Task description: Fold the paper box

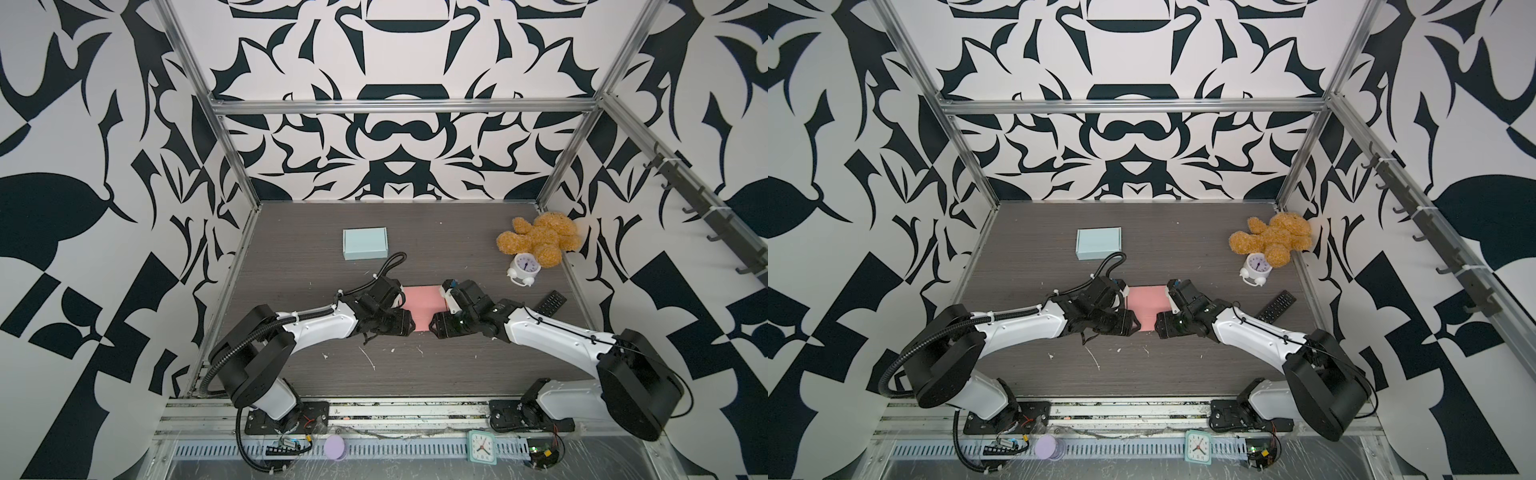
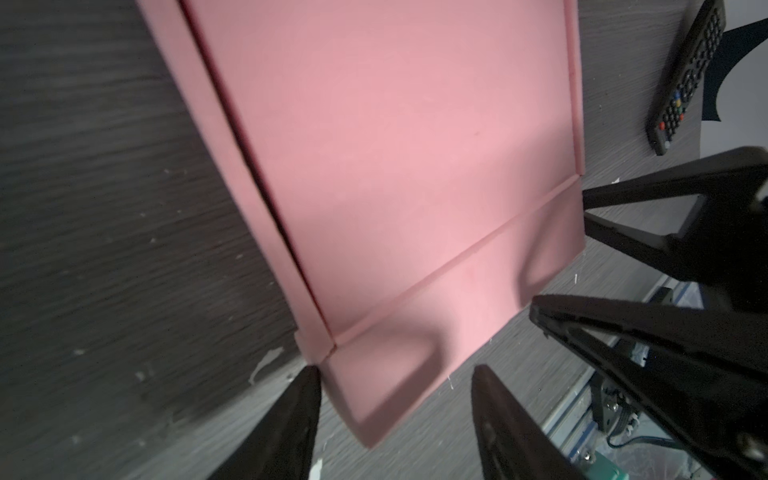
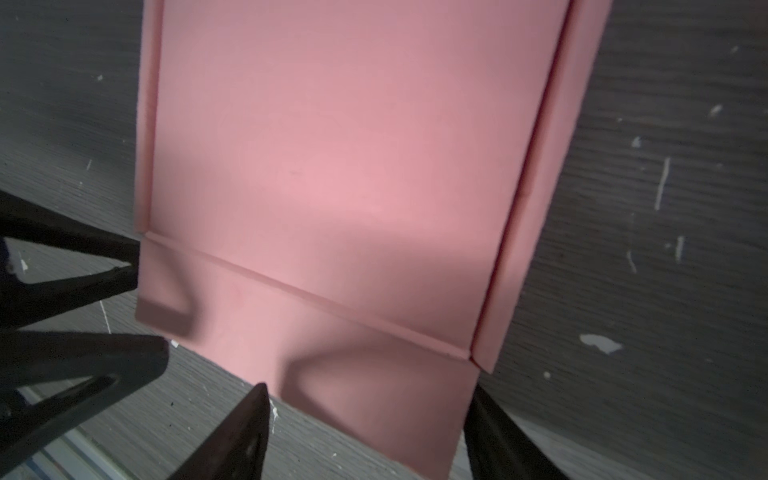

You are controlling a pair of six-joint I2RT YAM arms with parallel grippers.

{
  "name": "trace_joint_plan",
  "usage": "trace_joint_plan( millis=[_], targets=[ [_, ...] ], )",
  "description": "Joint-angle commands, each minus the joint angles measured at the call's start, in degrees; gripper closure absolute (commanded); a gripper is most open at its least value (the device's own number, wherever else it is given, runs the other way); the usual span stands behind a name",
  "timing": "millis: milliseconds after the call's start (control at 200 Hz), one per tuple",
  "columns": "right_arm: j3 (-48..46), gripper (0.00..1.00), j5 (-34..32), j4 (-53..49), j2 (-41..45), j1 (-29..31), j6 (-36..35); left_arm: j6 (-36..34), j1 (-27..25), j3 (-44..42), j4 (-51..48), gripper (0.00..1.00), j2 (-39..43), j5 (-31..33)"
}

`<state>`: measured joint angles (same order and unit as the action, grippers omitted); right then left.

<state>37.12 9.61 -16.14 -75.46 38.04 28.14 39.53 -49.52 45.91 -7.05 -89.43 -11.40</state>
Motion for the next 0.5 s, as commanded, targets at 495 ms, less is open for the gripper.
trace_joint_plan(
  millis=[495],
  targets=[
    [0.93, 0.26, -2.33, -0.55, 1.12, 2.87, 0.54, 1.60, -1.46, -0.80, 0.72, 0.39, 1.14, 1.04]
  ],
)
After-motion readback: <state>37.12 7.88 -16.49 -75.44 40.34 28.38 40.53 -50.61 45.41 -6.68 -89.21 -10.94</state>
